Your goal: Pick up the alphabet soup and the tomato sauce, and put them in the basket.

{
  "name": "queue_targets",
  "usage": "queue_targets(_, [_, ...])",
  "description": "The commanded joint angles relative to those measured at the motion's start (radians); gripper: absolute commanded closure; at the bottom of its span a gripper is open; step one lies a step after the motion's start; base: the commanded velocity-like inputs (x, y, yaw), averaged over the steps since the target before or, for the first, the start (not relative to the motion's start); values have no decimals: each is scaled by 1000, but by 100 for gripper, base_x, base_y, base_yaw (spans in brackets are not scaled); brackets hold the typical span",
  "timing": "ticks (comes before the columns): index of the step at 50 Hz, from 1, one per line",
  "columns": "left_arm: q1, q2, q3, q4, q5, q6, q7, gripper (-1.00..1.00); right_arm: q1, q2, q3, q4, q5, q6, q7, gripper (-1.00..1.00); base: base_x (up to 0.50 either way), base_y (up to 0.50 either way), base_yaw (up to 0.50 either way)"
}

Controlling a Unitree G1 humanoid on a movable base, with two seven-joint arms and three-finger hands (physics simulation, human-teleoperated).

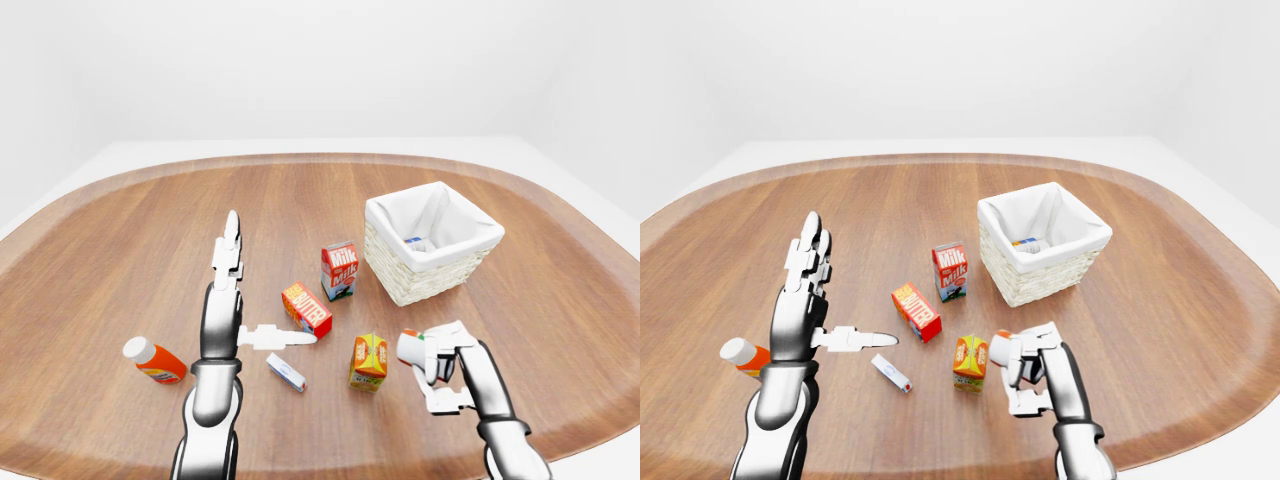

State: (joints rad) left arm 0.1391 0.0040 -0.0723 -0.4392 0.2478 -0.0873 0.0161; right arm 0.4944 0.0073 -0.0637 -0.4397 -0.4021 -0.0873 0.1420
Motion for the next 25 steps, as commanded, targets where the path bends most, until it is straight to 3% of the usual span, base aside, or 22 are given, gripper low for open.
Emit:
queue_targets(1, [0,1,0,1,1,0,-1,-100,-47,25,-55,-91,29,0,44,100,0,0,0])
queue_targets(16, [0,1,0,1,1,0,-1,-100,-186,19,-126,-122,45,0,65,100,0,0,0])
queue_targets(25, [0,1,0,1,1,0,-1,-100,-318,-31,-136,-4,6,0,2,100,0,0,0])
